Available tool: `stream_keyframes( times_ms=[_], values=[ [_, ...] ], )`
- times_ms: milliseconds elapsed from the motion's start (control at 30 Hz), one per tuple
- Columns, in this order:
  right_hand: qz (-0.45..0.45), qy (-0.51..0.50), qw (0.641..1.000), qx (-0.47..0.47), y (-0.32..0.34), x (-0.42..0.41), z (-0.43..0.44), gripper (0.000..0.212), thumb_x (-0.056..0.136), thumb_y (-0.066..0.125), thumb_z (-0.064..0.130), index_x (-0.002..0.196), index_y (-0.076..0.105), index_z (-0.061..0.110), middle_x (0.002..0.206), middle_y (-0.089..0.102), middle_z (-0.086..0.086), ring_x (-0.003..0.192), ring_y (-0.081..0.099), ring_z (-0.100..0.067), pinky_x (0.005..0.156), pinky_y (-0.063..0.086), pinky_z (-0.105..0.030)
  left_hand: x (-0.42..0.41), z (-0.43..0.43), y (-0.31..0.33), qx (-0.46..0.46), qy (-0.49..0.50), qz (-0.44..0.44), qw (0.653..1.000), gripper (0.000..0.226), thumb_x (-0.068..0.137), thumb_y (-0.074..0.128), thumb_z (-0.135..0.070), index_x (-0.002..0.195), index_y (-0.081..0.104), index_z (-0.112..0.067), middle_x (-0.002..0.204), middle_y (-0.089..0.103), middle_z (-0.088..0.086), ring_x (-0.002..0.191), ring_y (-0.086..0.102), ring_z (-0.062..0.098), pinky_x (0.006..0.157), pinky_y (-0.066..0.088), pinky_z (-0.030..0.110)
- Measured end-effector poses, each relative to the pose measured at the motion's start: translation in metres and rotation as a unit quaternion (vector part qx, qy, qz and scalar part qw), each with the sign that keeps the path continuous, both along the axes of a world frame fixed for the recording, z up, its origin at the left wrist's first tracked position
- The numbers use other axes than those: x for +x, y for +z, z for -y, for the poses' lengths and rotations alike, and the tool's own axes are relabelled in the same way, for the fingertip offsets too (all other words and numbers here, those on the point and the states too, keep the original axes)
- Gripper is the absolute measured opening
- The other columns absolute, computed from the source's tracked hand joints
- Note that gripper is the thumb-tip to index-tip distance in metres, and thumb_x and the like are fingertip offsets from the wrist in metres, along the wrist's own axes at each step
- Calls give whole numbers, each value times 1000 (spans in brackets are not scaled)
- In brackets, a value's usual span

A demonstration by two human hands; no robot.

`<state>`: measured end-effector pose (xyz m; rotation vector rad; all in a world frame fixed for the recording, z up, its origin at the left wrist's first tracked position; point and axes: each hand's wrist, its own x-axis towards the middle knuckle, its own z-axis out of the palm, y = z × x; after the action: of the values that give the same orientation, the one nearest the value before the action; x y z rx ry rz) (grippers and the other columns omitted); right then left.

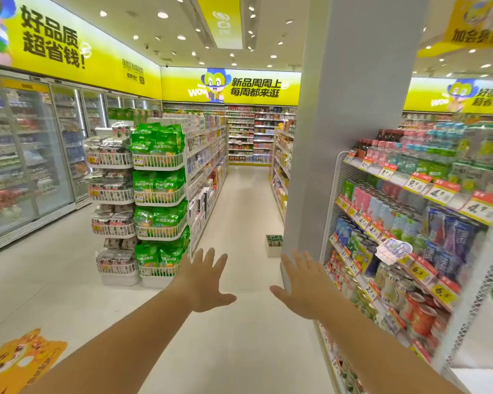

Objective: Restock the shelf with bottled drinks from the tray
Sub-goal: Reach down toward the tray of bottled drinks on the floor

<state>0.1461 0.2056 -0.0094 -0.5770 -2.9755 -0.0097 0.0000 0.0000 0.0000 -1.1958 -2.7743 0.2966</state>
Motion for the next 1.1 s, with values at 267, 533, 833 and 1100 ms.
stream_keyframes(
  times_ms=[267,533,833,1100],
  values=[
    [32,-15,999,13,-15,-147,-77,85,93,23,72,159,-6,25,168,-3,-12,154,0,-34,123,10,-51,-149,-90,-8,-6,-2,24,1000,104,79,32,-84,156,-6,-25,165,-1,12,151,2,36,117,8,60],
    [29,-8,1000,5,-29,-335,-197,84,96,24,68,159,-5,22,168,-1,-14,154,-1,-33,123,8,-50,-333,-203,-30,-17,0,22,1000,105,78,33,-84,156,-5,-24,165,1,11,151,3,35,118,11,60],
    [31,1,999,11,-23,-553,-325,84,96,27,68,159,0,21,168,3,-13,153,4,-35,123,12,-49,-542,-323,-30,-14,8,27,1000,106,76,30,-87,156,-4,-26,165,4,12,150,8,34,115,20,58],
    [38,-31,999,-2,-61,-764,-431,84,95,28,68,159,-2,22,168,1,-13,154,-1,-33,123,9,-50,-765,-429,-47,12,-13,38,999,105,78,36,-83,156,-4,-25,165,-1,10,151,-4,33,116,15,57]
  ],
)
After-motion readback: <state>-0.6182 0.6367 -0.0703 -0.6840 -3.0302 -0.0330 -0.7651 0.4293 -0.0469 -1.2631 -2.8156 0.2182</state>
